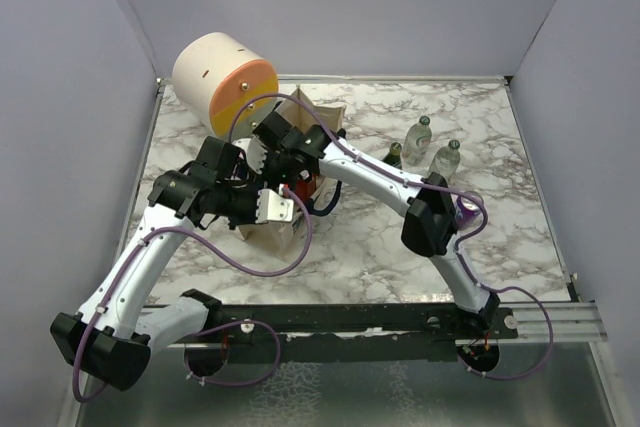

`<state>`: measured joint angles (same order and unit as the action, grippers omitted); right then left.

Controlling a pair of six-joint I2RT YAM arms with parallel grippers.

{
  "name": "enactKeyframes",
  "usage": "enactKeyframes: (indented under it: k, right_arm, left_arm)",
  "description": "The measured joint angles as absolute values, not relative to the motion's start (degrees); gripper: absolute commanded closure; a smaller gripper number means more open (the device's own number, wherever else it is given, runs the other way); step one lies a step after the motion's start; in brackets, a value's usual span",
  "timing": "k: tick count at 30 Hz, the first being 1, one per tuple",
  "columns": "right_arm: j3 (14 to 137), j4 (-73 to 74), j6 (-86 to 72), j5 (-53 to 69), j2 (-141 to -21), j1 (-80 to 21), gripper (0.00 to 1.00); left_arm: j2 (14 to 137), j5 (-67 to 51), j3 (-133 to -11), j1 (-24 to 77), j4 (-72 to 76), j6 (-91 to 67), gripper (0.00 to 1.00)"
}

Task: Place the beverage into the canvas bag
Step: Place the drink in the canvas bag.

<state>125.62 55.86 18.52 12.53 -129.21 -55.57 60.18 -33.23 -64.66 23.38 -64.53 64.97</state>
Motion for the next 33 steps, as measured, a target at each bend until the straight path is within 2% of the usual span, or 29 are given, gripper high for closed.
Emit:
enactKeyframes:
  k: [18,33]
  right_arm:
    - [129.21,55.88,19.94,11.29,-132.53,-56.31,0.86]
    - [129.29,55.75,20.27,11.97,-132.79,-56.42,0.96]
  left_arm:
    - [59.13,-32.67,-63.55,23.35,-63.66,64.64,1.0]
    - [58.76,-32.05,-63.55,23.38,-64.16,65.25,1.0]
